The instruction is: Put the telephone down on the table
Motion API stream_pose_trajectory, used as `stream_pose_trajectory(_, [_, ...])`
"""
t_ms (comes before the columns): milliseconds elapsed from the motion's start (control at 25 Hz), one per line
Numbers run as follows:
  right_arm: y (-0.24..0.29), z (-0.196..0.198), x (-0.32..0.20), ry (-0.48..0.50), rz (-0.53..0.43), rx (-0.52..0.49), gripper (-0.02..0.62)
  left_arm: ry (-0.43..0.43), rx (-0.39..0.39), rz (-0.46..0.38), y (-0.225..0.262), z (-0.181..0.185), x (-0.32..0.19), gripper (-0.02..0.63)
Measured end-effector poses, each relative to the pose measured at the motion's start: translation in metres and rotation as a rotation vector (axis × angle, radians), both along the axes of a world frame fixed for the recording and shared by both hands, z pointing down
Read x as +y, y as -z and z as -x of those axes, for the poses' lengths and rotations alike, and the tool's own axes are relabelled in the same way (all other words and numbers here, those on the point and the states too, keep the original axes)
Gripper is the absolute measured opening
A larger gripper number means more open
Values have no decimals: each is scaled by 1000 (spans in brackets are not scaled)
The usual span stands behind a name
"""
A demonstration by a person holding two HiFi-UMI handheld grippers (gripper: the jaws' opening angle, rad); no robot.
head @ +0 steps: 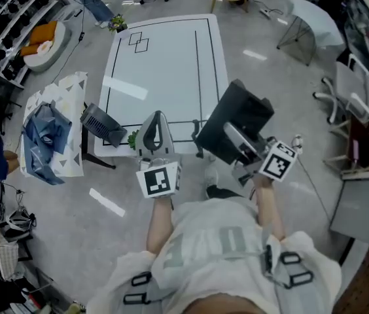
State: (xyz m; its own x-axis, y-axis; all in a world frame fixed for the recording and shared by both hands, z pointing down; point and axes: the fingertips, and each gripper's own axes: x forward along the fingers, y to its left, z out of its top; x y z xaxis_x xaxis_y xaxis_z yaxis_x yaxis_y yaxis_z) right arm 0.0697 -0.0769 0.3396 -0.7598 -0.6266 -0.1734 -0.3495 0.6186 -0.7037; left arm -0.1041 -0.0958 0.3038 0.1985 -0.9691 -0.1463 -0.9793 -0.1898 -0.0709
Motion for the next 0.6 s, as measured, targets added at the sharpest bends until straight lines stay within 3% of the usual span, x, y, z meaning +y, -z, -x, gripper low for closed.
stream_pose_trajectory(320, [-23,-5,-79,75,61,46,150,71,-25,33,-9,-8,-65,8])
stream_pose_trajectory(600, [-39,0,-108,151,137,-36,150,136,-36,70,-18,-3,-80,8])
